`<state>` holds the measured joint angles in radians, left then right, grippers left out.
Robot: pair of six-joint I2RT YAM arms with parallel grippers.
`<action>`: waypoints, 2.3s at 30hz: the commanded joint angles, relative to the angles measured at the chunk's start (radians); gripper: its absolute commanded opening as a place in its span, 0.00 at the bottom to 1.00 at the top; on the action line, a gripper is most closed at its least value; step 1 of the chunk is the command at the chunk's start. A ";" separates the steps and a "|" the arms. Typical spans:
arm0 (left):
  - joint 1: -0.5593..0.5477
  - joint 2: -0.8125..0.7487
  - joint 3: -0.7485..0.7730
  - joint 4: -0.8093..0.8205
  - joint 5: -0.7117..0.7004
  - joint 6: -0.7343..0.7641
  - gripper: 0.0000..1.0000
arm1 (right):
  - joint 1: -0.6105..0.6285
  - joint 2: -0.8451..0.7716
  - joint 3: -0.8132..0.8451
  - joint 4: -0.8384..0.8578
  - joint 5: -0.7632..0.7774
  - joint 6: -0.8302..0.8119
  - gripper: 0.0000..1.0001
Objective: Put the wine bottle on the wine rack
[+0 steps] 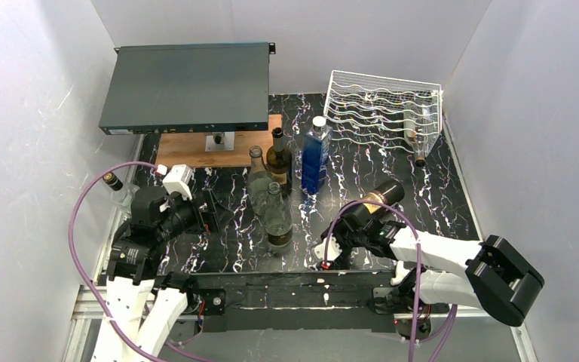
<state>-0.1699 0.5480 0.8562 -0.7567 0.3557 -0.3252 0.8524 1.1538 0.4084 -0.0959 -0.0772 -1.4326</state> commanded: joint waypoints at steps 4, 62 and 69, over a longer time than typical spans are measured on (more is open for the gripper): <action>-0.018 -0.041 -0.012 0.028 -0.034 0.000 0.99 | 0.063 0.112 -0.028 0.010 0.014 0.018 0.31; -0.019 -0.011 -0.011 0.020 -0.064 -0.002 0.99 | -0.004 0.066 0.537 -0.904 0.397 2.885 0.98; -0.018 -0.019 -0.012 0.023 -0.063 -0.002 0.99 | -0.001 0.018 0.408 -0.997 0.313 2.996 0.98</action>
<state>-0.1917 0.5365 0.8497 -0.7372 0.2882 -0.3260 0.8509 1.2251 0.8845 -1.0092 0.2806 1.4494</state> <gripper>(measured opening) 0.994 0.983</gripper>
